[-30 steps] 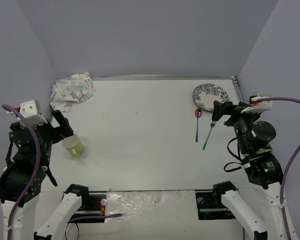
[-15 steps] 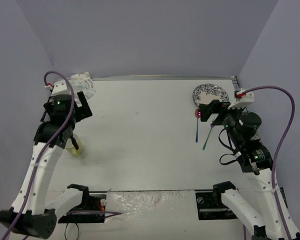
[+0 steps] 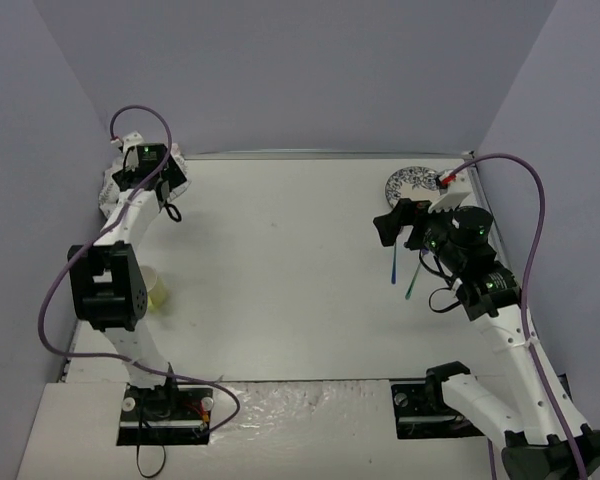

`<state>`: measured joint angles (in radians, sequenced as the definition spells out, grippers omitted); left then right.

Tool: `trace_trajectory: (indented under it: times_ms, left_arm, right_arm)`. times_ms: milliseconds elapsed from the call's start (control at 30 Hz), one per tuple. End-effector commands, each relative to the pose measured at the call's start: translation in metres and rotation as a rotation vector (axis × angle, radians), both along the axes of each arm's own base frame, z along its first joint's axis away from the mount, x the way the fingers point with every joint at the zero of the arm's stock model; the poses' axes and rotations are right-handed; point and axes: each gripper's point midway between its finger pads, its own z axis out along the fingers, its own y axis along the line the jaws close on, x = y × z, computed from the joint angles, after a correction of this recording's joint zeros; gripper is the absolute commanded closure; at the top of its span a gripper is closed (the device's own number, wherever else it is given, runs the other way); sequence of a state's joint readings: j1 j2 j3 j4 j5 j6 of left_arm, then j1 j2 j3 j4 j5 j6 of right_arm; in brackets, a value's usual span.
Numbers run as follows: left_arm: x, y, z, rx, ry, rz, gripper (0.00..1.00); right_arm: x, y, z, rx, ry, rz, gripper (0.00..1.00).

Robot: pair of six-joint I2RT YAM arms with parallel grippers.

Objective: Set the dinner table for one person

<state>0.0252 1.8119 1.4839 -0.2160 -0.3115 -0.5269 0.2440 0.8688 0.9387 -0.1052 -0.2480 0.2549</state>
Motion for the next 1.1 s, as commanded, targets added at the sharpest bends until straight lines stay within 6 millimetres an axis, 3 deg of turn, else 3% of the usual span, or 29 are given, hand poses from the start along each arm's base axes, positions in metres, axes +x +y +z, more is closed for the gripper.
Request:
trace_trajectory:
  times_ms: [0,100,300,467,600,633,700,733,900,933,967,1067]
  left_arm:
    - [0.066,0.021,0.042,0.037,-0.193,0.043,0.03]
    - [0.091,0.027,0.008,0.043,-0.142,0.042,0.03]
    - [0.12,0.034,-0.033,0.065,-0.088,0.039,0.05]
    - [0.134,0.034,-0.051,0.066,-0.062,0.021,0.15]
    - [0.139,0.026,-0.064,0.058,-0.03,-0.037,0.65]
    - [0.14,0.023,-0.06,0.054,-0.038,-0.05,0.68]
    - [0.142,0.015,-0.044,0.056,-0.056,-0.112,0.97]
    - [0.142,0.013,-0.027,0.066,-0.076,-0.136,1.0]
    - [0.127,-0.022,0.065,0.056,-0.149,-0.306,1.0]
    - [0.118,-0.032,0.087,0.054,-0.156,-0.348,1.0]
    - [0.106,-0.045,0.094,0.046,-0.128,-0.386,1.0]
    - [0.061,-0.096,0.14,0.035,-0.121,-0.502,1.0]
  right_arm:
    - [0.012,0.019,0.0,0.034,-0.014,0.08,0.0]
    - [0.013,0.027,-0.011,0.032,0.018,0.125,0.0]
    - [0.013,0.044,-0.038,0.035,0.098,0.224,0.0]
    - [0.011,0.058,-0.051,0.054,0.138,0.302,0.0]
    - [0.009,0.058,-0.051,0.047,0.133,0.299,0.0]
    - [0.009,0.057,-0.05,0.045,0.129,0.292,0.0]
    - [0.01,0.053,-0.046,0.04,0.11,0.269,0.0]
    - [0.01,0.052,-0.045,0.04,0.106,0.263,0.0]
    - [0.006,0.049,-0.028,0.047,0.058,0.253,0.0]
    - [0.006,0.048,-0.024,0.048,0.049,0.249,0.0]
    - [0.005,0.048,-0.02,0.05,0.036,0.245,0.0]
    - [0.003,0.045,-0.011,0.055,0.011,0.226,0.0]
